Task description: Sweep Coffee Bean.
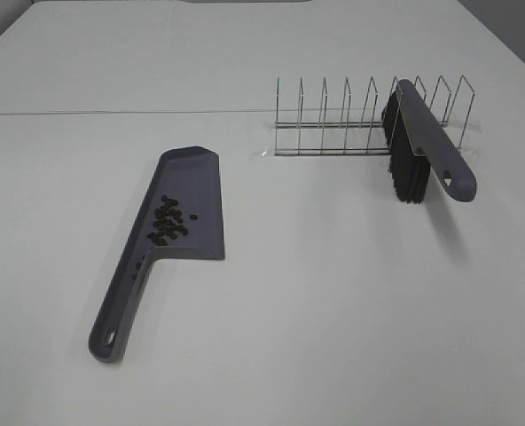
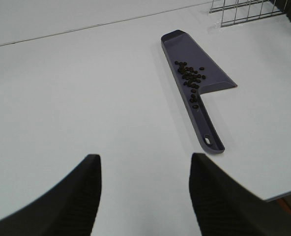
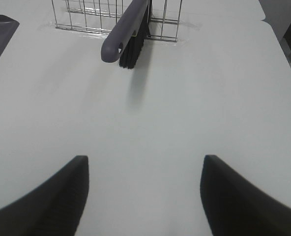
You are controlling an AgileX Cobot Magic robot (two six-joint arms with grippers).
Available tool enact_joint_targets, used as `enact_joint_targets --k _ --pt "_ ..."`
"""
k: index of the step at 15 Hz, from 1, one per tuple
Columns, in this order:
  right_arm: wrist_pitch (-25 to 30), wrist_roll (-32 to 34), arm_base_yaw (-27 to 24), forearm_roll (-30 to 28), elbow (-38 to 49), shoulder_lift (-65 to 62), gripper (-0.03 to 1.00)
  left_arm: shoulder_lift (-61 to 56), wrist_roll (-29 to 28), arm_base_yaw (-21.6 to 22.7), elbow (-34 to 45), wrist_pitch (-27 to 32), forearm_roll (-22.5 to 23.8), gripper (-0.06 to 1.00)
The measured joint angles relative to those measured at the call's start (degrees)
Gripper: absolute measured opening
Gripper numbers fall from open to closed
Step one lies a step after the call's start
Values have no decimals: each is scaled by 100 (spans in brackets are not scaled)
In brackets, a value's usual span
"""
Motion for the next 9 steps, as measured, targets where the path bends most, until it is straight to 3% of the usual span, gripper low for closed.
enact_joint_targets --k 9 --pt "0 0 0 6 0 0 63 0 0 -178 0 0 6 53"
